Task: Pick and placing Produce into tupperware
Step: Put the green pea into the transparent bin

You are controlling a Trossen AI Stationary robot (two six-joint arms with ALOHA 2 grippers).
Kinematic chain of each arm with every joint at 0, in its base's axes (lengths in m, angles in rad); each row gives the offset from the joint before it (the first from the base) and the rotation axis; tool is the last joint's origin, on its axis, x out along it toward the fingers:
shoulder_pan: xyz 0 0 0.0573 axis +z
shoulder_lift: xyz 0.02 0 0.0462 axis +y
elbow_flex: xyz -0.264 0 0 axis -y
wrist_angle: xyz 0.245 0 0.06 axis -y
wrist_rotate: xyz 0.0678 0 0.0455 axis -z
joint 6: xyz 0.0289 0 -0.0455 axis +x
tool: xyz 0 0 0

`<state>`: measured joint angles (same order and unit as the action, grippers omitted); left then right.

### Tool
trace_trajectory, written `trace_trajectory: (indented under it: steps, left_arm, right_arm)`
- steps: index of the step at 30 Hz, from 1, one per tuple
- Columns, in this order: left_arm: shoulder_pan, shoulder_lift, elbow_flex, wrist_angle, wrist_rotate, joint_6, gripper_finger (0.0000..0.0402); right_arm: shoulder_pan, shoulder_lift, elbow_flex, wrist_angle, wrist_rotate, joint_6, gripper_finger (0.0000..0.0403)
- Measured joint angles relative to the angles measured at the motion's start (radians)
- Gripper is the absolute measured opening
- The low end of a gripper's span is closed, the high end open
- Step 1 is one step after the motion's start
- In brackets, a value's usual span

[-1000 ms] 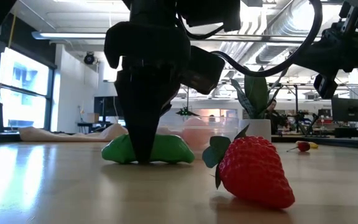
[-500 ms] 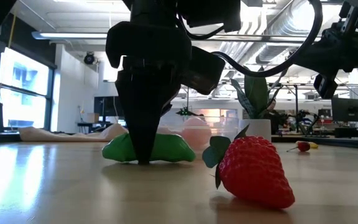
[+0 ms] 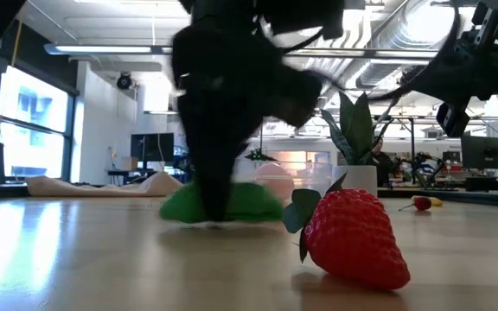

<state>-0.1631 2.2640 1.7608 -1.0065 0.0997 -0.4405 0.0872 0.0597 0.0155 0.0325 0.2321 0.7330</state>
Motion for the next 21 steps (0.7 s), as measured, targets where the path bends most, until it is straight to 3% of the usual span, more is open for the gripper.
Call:
trace_trajectory:
  steps: [8,13,18,21]
  left_arm:
    - [0.001,-0.003,0.207,-0.107,-0.031,0.028,0.0125]
    - [0.021,-0.003,0.397,-0.232,-0.113,0.053,0.0125]
    - [0.098,-0.007,0.58,-0.315,-0.235,0.102,0.0131]
    - [0.179,-0.043,0.571,-0.263,-0.233,0.131,0.0132]
  right_arm:
    - [0.0,0.0,0.0,0.0,0.0,0.0,0.0036]
    - [0.0,0.0,0.0,0.0,0.0,0.0,0.0036]
    - [0.0,0.0,0.0,0.0,0.0,0.0,0.0036]
    - [0.0,0.0,0.0,0.0,0.0,0.0,0.0036]
